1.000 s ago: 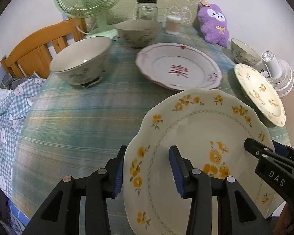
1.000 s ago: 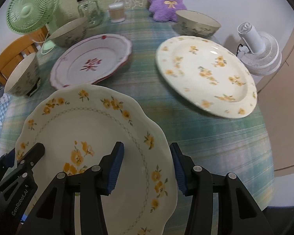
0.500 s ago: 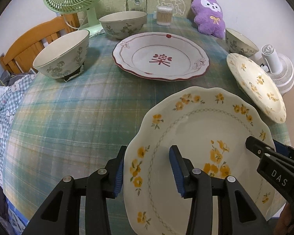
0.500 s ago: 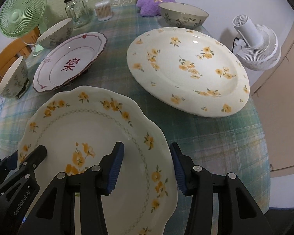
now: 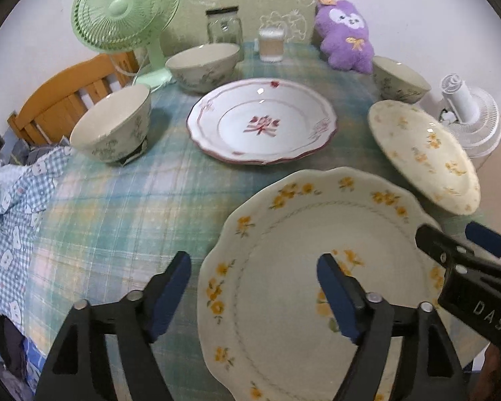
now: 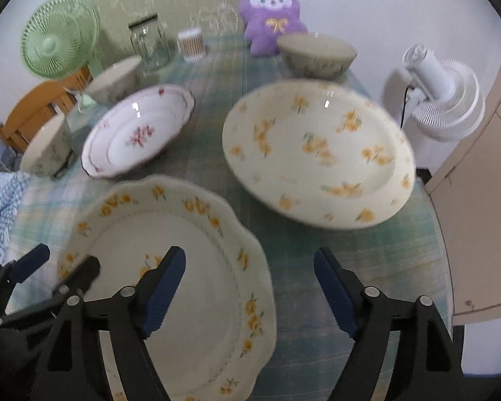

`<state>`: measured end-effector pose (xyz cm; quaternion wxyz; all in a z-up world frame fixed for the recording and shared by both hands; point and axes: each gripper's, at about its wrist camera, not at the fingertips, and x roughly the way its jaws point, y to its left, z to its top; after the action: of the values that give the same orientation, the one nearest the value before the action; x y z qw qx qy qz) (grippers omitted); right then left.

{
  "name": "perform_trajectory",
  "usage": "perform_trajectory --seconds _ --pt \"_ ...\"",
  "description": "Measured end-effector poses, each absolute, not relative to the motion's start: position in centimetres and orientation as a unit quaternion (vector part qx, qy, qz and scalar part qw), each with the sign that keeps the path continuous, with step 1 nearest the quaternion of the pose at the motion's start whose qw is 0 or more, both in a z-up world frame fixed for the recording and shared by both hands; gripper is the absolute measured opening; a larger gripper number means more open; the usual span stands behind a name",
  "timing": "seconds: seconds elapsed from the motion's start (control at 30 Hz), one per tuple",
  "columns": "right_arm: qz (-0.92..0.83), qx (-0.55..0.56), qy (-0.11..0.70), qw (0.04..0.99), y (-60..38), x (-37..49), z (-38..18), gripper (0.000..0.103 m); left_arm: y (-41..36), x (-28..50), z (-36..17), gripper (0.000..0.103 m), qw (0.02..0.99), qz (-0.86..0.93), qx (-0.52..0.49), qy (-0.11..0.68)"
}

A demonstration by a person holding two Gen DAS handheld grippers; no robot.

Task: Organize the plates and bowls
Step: 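Lift the yellow-flower plate with both grippers toward the other yellow-flower plate, then lower the held plate onto the other yellow-flower plate with both grippers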

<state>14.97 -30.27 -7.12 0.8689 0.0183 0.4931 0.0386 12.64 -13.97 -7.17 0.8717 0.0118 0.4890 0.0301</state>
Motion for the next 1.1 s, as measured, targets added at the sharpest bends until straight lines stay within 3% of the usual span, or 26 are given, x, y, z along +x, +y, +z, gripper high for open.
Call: perform_trajectory --seconds 0.23,0.67,1.1 --pt "0.027 0.031 0.466 0.884 -31.2 13.9 -4.3 0.083 -15.3 12.9 -4.9 0.092 0.884 -0.013 0.015 0.467" --pt "-0.006 0.043 0.435 0.899 -35.7 15.2 -0.9 0.083 -20.3 15.5 -2.3 0.092 0.898 -0.049 0.01 0.436" --pt "0.028 0.008 0.442 0.896 -42.1 22.0 -1.9 0.083 -26.7 21.1 -4.0 0.09 0.895 -0.004 -0.011 0.446"
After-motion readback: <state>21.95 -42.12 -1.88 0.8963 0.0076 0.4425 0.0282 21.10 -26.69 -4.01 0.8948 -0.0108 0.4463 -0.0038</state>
